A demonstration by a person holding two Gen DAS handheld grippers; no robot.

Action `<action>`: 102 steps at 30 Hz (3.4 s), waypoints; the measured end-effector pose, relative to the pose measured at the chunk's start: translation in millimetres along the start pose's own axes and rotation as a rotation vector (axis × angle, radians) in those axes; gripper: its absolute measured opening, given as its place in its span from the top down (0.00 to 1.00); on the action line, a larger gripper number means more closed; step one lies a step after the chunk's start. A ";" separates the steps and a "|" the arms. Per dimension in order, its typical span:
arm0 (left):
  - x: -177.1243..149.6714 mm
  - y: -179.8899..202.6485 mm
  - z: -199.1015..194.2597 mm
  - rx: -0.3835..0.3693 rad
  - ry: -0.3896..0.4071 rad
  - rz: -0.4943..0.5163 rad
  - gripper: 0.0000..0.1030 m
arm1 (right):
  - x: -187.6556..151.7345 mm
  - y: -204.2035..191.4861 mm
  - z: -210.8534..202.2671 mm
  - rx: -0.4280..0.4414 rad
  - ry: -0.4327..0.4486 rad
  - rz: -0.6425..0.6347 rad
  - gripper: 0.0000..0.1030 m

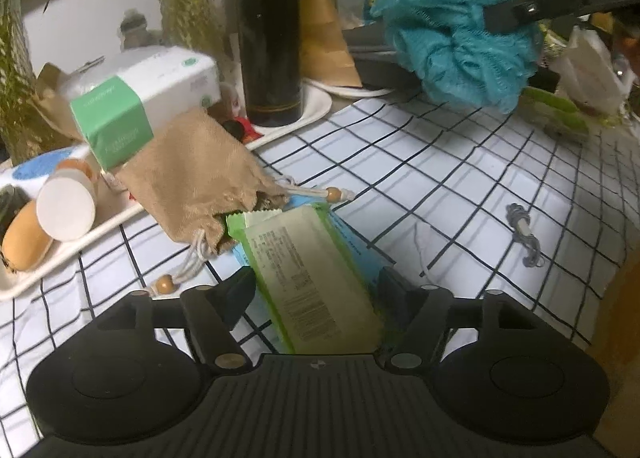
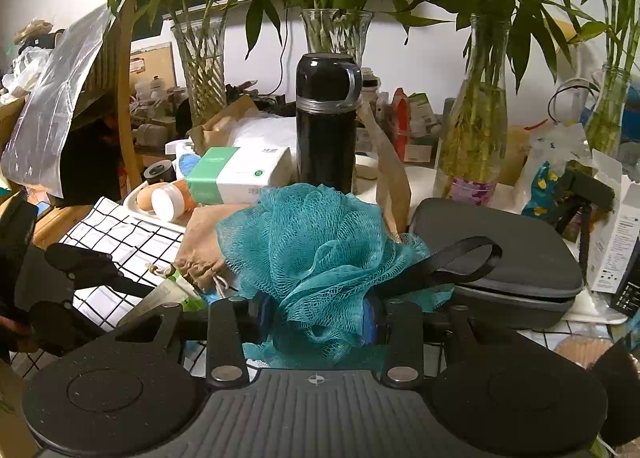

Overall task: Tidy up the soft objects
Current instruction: 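Carry the loofah and wipes packet with both tools over the cardboard box, then open both tools to drop the loofah and wipes packet into the box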

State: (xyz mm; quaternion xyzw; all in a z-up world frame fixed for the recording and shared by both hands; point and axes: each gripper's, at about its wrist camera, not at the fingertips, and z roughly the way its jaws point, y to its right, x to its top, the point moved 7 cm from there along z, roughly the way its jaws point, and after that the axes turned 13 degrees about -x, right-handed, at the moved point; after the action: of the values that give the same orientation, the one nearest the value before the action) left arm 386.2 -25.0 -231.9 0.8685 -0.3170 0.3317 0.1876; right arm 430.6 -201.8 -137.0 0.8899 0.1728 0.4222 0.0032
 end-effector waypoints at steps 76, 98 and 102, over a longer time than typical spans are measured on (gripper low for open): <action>-14.0 176.3 -238.9 0.110 0.165 -0.176 0.53 | -86.6 -109.3 -270.7 0.082 0.132 -0.049 0.58; -25.3 194.5 -241.9 0.170 0.154 -0.136 0.22 | -96.1 -118.6 -270.3 0.113 0.070 -0.022 0.00; -31.2 196.5 -244.6 0.162 0.142 -0.138 0.22 | -102.1 -109.6 -269.8 0.101 0.038 0.006 0.00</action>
State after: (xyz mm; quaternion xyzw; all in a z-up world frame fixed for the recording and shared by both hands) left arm 123.6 -23.8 -57.3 0.8750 -0.2143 0.4031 0.1610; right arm 134.6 -168.3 -56.7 0.8813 0.1911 0.4298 -0.0464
